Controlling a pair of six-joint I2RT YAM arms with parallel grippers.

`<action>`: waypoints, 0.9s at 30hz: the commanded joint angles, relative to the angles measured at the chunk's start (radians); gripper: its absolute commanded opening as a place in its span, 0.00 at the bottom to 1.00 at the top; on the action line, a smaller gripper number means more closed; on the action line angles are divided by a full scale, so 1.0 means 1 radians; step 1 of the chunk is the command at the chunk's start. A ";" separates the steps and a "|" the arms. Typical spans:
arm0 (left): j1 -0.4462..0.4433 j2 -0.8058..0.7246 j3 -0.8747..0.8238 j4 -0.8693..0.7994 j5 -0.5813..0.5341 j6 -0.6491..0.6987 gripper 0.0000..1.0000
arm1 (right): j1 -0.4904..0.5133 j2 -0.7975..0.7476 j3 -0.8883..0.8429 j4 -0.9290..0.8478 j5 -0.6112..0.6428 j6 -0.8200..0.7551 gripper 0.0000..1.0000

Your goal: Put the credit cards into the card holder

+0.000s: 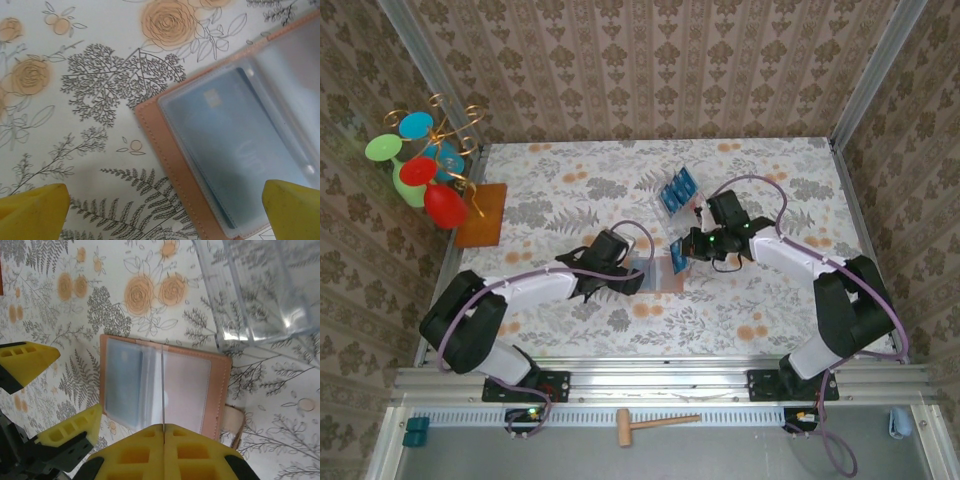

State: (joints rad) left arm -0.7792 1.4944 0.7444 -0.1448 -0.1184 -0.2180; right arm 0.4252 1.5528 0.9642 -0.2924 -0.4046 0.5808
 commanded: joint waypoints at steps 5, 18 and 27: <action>-0.021 0.045 0.033 -0.033 -0.062 0.029 1.00 | 0.060 0.022 -0.031 0.173 -0.025 0.086 0.00; -0.009 0.051 0.012 -0.035 -0.078 0.009 1.00 | 0.112 0.132 -0.039 0.209 0.015 0.090 0.00; 0.001 0.050 -0.014 -0.032 -0.085 -0.007 1.00 | 0.112 0.154 -0.080 0.192 0.072 0.076 0.00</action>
State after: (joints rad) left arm -0.7887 1.5425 0.7467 -0.1577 -0.1844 -0.2092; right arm 0.5350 1.6859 0.9031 -0.1005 -0.3733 0.6621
